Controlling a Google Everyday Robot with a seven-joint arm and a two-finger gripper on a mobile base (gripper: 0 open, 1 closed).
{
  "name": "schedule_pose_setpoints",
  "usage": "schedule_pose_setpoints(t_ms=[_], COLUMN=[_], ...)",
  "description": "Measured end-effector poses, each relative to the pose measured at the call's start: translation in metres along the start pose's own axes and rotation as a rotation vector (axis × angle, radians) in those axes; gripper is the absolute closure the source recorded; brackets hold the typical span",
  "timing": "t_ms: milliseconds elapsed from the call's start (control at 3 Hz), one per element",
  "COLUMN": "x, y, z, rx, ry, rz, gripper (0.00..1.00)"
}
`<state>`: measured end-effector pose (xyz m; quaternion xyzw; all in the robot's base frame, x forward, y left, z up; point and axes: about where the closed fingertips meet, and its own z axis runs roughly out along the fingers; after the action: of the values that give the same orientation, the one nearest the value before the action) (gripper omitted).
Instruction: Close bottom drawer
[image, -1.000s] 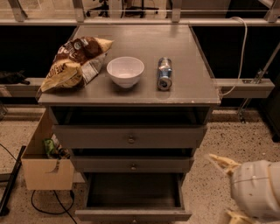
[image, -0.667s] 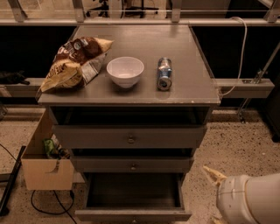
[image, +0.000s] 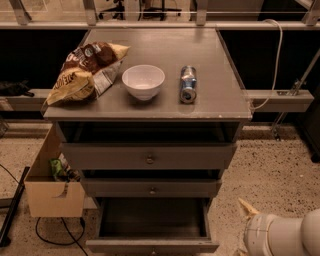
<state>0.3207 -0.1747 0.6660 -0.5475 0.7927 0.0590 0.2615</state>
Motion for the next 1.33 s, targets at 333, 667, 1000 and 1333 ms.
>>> schedule_pose_setpoints(t_ms=[333,667,1000,1333], x=[0.015,0.014,0.016,0.026], y=[-0.012,-0.012,-0.011,-0.016], z=[0.016,0.019,0.045,0.079], rx=[0.013,0.017,0.018,0.021], ry=[-0.049,-0.045,-0.07,-0.089], rz=[0.069,0.067,0.04,-0.015], gripper=[0.0,0.0,0.0,0.0])
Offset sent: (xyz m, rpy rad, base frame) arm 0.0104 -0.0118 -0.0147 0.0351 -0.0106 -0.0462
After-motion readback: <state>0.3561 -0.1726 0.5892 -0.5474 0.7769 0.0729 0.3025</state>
